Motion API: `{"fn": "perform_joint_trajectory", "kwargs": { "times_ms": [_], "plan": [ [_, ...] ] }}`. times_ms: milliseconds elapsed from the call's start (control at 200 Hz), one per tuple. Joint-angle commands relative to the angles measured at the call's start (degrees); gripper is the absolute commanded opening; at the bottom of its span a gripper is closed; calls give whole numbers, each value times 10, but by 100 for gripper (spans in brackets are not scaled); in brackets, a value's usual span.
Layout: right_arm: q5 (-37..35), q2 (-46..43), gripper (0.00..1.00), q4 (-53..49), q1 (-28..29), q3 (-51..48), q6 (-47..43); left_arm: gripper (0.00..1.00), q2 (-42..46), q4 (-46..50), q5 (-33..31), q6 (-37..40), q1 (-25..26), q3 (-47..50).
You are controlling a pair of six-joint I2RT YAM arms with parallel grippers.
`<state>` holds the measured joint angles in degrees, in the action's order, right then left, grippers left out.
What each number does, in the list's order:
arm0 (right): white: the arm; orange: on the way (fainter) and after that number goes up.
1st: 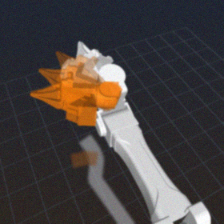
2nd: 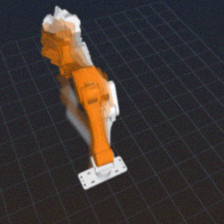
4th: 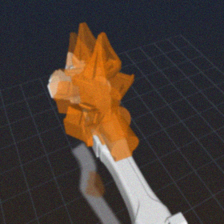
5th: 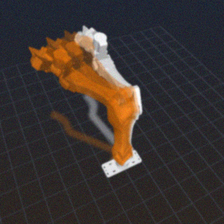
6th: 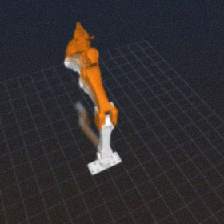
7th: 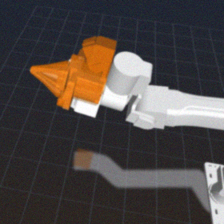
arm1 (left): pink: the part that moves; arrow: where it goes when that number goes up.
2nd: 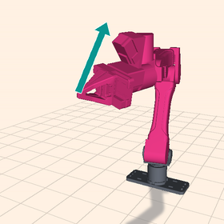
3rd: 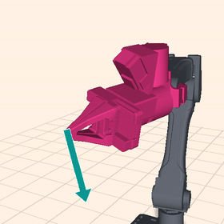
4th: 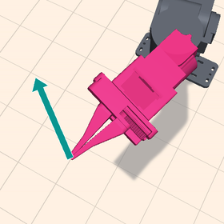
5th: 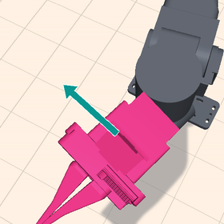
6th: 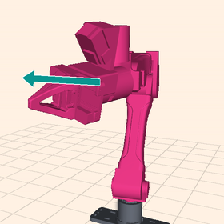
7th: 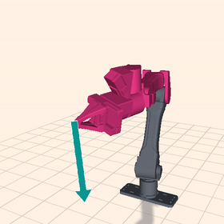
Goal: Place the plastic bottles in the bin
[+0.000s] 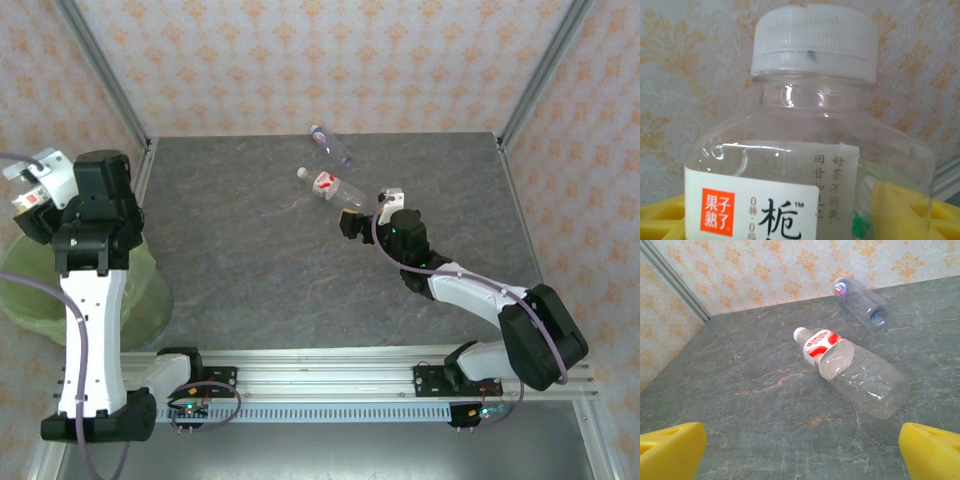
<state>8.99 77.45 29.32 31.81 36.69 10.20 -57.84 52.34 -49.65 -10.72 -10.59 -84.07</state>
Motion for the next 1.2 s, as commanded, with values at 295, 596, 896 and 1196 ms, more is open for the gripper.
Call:
{"fn": "perform_joint_trajectory", "kwargs": {
  "times_ms": [295, 596, 896, 1196],
  "plan": [
    [25, 26, 99, -8, -2, 62, 15, 0, 12, -9, -50, -41, -108, 63],
    [32, 34, 100, -16, -2, 76, 23, 7, 40, -42, 68, -88, -235, 125],
    [22, 25, 100, -21, -1, 66, 21, 99, 18, -13, 148, -94, -253, 95],
    [14, 20, 99, -18, -2, 55, 17, 100, 12, 14, 293, -83, -252, 57]
  ]
}}
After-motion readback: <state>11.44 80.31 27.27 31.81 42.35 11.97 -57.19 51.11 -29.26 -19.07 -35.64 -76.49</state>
